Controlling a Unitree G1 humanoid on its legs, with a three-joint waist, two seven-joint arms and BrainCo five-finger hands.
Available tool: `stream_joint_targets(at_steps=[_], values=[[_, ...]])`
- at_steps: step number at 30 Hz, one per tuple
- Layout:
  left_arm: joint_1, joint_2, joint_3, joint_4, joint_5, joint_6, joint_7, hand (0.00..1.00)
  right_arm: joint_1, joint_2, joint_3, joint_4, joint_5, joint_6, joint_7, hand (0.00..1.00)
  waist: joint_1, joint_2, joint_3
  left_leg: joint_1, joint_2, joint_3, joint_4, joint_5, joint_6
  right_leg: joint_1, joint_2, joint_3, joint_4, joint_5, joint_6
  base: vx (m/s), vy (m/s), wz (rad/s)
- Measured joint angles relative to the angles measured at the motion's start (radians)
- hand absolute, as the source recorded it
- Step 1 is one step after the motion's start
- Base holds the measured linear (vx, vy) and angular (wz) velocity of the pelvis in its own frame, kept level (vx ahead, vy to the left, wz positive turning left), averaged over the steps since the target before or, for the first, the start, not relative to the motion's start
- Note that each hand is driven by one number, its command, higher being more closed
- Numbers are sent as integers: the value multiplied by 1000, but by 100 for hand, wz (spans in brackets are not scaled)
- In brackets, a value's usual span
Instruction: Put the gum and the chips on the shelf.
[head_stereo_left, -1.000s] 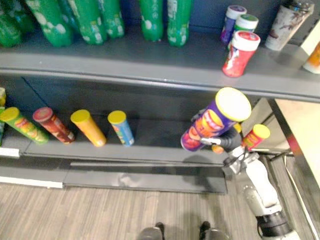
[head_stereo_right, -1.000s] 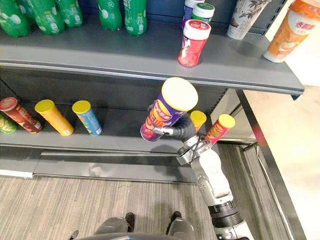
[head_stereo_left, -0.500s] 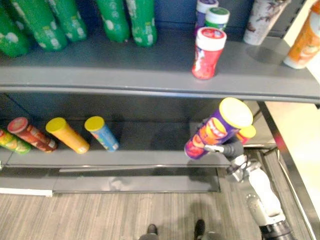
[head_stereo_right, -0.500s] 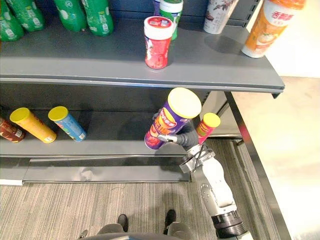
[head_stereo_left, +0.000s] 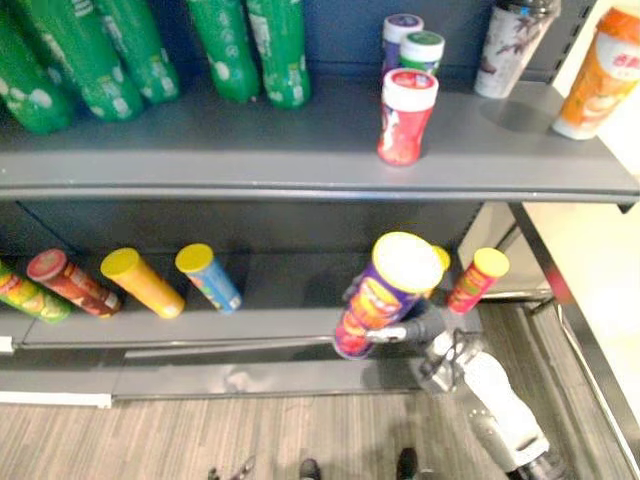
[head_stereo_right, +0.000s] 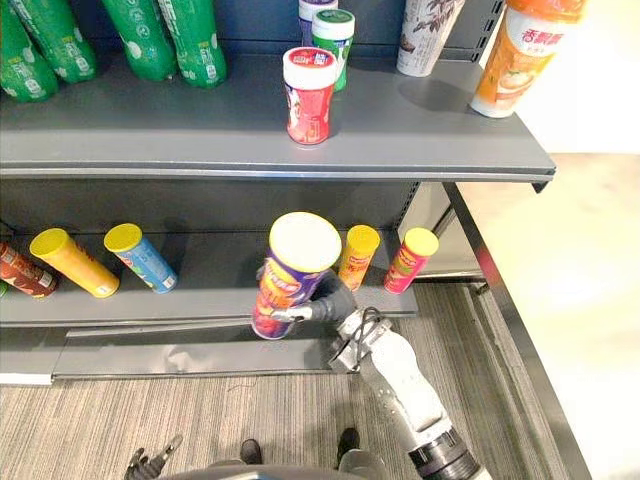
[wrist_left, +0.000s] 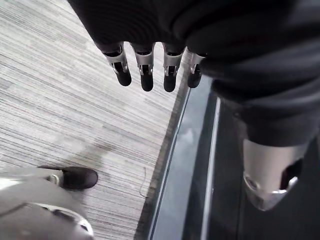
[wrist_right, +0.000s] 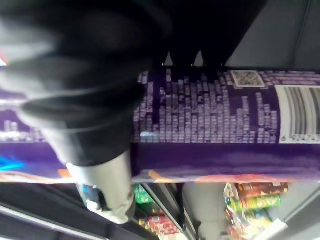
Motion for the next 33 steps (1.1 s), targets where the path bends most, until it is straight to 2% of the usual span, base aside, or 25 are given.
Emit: stream_joint_targets(at_steps=[5,10,14,15,18,20,23,25,33], values=[[-84,6,-26,-17,-29,-4,-1,0,-159,2,90,110,-42,1,9,100,12,11,44,-40,-6,-15,0,19,9,-49,-9,0,39,-3,-4,-33,-5,9],[-120,10,-63,-48,-59,-5,-14,0,-277,9,114,260,-119,2,-67,100,21,23,110,-87,-10,-48,16,37,14,-91,-22,-10,86,-10,-13,-17,-1,22],[-151,9,-109,-86,-66,-5,-20,0,-397,13,92,414,-207,-11,-178,100,38,43,165,-131,-23,-85,50,46,23,-125,-46,-28,140,-38,-10,-31,-4,27],[-166,9,-127,-99,-66,-5,-20,0,-445,22,62,483,-235,-27,-226,100,45,59,195,-140,-26,-101,58,47,23,-127,-53,-43,156,-42,-11,-40,4,39],[-171,9,-142,-138,-67,-5,-20,0,-527,43,6,577,-274,-46,-303,100,57,71,228,-175,-32,-115,74,50,22,-161,-67,-52,188,-53,-13,-51,4,23],[-176,8,-174,-169,-67,-4,-19,0,-591,39,-49,642,-286,-65,-370,100,64,89,263,-201,-41,-145,97,59,30,-176,-85,-74,224,-68,-13,-32,-2,35],[-176,8,-204,-184,-68,-2,-18,0,-654,38,-77,705,-315,-76,-449,100,70,101,279,-233,-57,-175,111,69,32,-207,-111,-98,276,-94,-13,-20,-6,40],[-177,8,-235,-195,-68,9,-18,0,-712,38,-86,757,-336,-80,-503,100,80,118,292,-254,-64,-193,125,73,32,-228,-125,-108,305,-101,-16,-12,-18,25],[-185,4,-275,-194,-68,33,-18,0,-808,18,-126,868,-349,-81,-649,100,126,175,320,-318,-78,-221,137,94,31,-286,-150,-130,354,-118,-20,-40,-48,14]])
